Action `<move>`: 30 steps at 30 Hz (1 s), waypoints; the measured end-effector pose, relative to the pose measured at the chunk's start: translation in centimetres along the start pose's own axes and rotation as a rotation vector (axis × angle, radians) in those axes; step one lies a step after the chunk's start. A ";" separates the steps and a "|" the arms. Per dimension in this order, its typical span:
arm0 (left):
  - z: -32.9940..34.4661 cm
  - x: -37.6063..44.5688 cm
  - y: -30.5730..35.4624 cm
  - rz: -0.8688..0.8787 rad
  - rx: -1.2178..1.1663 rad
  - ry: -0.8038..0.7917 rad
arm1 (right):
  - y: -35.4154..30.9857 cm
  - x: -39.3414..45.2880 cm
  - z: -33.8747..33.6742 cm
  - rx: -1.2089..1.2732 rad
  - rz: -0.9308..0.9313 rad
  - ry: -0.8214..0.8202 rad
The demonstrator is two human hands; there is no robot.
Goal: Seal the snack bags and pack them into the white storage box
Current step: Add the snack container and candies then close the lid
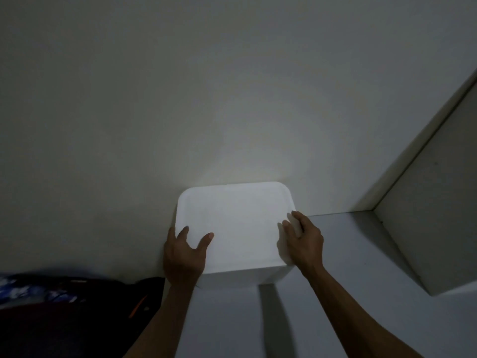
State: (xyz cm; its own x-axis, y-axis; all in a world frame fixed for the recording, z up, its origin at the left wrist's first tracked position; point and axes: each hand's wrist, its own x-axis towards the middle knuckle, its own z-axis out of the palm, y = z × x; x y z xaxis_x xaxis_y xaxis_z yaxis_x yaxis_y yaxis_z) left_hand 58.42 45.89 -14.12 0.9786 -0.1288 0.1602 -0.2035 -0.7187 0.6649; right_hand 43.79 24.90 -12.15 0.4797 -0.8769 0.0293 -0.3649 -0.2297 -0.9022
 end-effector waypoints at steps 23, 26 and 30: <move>-0.4 0.3 1.0 0.019 0.466 -0.197 | 1.6 1.9 0.4 -0.316 0.005 -0.301; -0.9 -1.7 2.7 0.010 0.474 -0.178 | 1.5 1.3 -1.4 -0.240 -0.005 -0.317; -2.0 -6.0 5.7 0.018 0.357 -0.182 | 1.3 -1.1 -4.7 -0.207 0.008 -0.313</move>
State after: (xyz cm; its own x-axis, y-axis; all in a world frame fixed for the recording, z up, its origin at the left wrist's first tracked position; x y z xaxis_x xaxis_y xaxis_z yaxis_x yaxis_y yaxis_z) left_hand 51.34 43.92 -9.80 0.9709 -0.2390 0.0166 -0.2286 -0.9036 0.3624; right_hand 39.01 23.55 -11.37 0.6851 -0.7151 -0.1390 -0.5078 -0.3320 -0.7949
